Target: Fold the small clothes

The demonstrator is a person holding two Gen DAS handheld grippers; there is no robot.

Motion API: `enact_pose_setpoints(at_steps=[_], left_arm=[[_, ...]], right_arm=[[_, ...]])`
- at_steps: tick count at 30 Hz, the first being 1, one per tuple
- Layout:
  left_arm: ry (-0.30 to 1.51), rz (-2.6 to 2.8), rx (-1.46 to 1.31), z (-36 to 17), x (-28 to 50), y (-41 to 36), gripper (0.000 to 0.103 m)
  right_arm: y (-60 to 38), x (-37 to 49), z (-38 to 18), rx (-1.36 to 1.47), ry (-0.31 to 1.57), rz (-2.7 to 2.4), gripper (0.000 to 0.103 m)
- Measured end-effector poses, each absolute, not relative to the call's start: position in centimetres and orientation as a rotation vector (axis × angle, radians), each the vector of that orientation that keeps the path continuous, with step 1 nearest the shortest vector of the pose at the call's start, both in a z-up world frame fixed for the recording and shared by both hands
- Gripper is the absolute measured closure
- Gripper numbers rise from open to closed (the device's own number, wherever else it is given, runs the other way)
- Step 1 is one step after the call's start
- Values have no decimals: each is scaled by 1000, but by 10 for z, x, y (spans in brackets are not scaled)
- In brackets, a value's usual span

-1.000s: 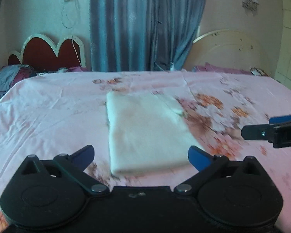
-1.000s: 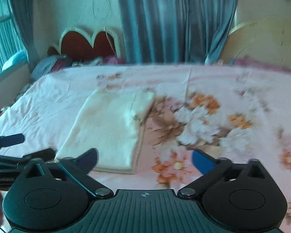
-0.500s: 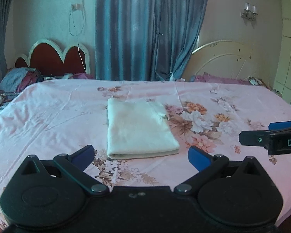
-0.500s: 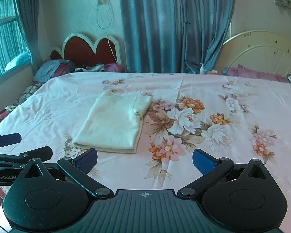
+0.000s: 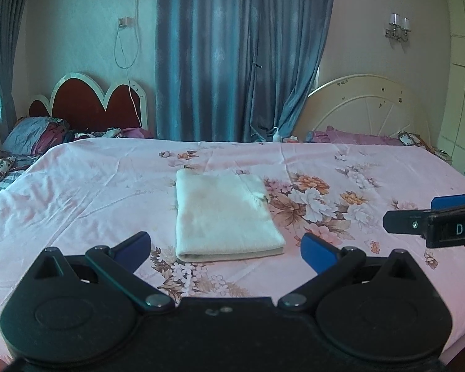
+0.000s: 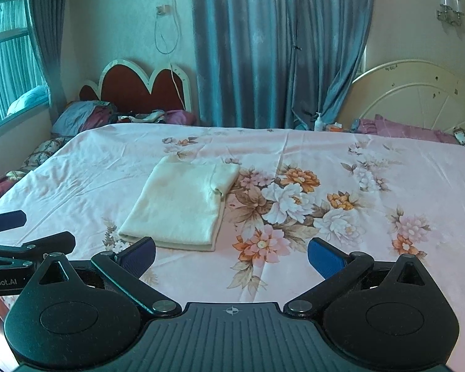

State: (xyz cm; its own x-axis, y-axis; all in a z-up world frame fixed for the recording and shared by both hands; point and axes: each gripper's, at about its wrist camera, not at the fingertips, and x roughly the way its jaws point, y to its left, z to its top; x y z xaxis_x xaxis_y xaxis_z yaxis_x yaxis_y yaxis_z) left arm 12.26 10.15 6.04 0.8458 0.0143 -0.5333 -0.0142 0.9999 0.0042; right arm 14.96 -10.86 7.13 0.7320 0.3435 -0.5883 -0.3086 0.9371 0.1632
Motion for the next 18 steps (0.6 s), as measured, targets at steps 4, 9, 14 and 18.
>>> enact_pose_setpoints(at_steps=[4,9,14,18], left_arm=[[554,14,4,64,122,101,1],[554,14,4,65,122,102,1],[553,16,7,66,123,102,1],[553,18,6,66,124,102,1]], right_arm=[[-110,149,74,56,653,358,0],[-113,150,75,57,652,357,0],[-113,151,76,57,651,357,0],[-112,151,76,57,650,360,0]])
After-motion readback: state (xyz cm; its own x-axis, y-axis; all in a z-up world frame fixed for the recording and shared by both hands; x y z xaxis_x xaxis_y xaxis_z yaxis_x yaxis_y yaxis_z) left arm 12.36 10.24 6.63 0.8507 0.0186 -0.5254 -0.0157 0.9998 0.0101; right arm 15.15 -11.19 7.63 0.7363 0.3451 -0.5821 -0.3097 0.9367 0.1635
